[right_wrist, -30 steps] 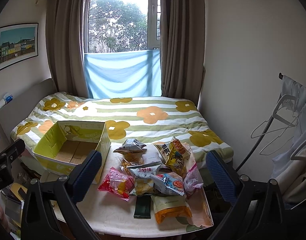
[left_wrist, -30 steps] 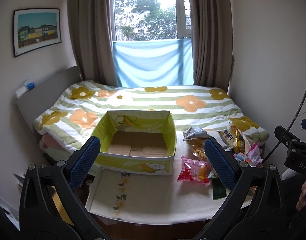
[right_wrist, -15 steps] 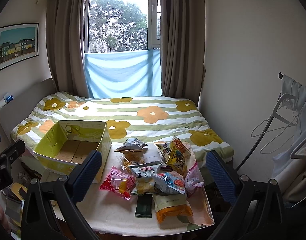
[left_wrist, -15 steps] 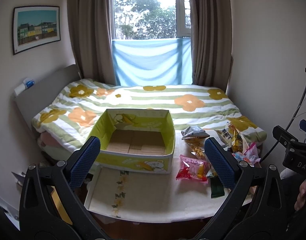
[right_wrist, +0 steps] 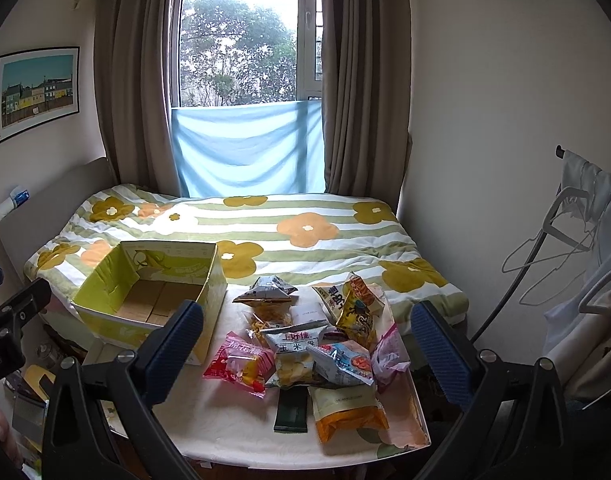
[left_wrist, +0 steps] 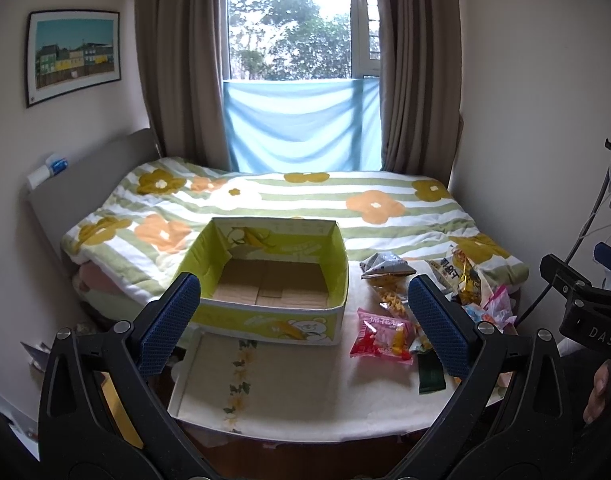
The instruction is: Organize snacks
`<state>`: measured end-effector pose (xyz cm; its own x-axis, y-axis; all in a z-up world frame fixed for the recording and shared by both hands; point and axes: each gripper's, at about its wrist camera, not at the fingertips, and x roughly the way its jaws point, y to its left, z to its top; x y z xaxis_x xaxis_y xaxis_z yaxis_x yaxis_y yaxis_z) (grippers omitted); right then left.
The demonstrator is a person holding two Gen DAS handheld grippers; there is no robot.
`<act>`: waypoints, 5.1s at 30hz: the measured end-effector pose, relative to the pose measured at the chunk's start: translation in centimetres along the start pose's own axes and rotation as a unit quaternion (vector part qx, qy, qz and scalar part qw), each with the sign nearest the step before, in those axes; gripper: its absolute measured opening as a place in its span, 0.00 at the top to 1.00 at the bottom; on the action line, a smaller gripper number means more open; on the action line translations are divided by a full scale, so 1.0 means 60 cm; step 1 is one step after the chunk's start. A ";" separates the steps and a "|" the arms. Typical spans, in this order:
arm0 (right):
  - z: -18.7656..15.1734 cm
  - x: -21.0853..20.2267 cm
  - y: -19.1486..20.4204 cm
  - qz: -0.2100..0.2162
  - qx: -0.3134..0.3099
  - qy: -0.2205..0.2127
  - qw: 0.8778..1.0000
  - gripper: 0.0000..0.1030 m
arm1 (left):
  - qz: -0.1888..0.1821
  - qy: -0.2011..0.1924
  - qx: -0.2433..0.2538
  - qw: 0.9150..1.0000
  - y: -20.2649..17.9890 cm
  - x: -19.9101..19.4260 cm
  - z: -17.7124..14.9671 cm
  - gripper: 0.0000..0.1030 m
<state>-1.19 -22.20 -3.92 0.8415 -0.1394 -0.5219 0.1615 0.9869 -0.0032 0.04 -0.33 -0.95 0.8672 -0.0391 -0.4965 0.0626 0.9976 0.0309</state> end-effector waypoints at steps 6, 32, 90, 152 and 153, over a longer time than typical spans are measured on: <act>-0.001 -0.002 0.003 0.001 0.000 0.000 1.000 0.00 | -0.004 0.000 -0.004 1.000 0.003 -0.006 -0.001 0.00; -0.053 0.034 -0.055 -0.021 0.062 0.066 0.996 0.00 | -0.090 0.091 0.029 0.991 -0.016 0.101 -0.031 0.00; -0.218 0.439 -0.108 0.105 -0.271 0.192 0.937 0.45 | -0.182 0.289 0.146 0.928 -0.402 0.522 -0.228 0.59; 0.074 0.540 0.410 0.190 -0.168 0.182 0.950 0.53 | -0.109 0.261 0.022 0.959 0.303 0.631 -0.010 0.59; 0.073 0.546 0.410 0.190 -0.169 0.185 0.949 0.53 | -0.107 0.265 0.023 0.958 0.301 0.636 -0.010 0.57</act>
<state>32.62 -2.84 -17.36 0.5575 0.2079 -0.8037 -0.3436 0.9391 0.0046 33.98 16.23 -19.90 0.4597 -0.1960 -0.8662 0.2429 0.9659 -0.0897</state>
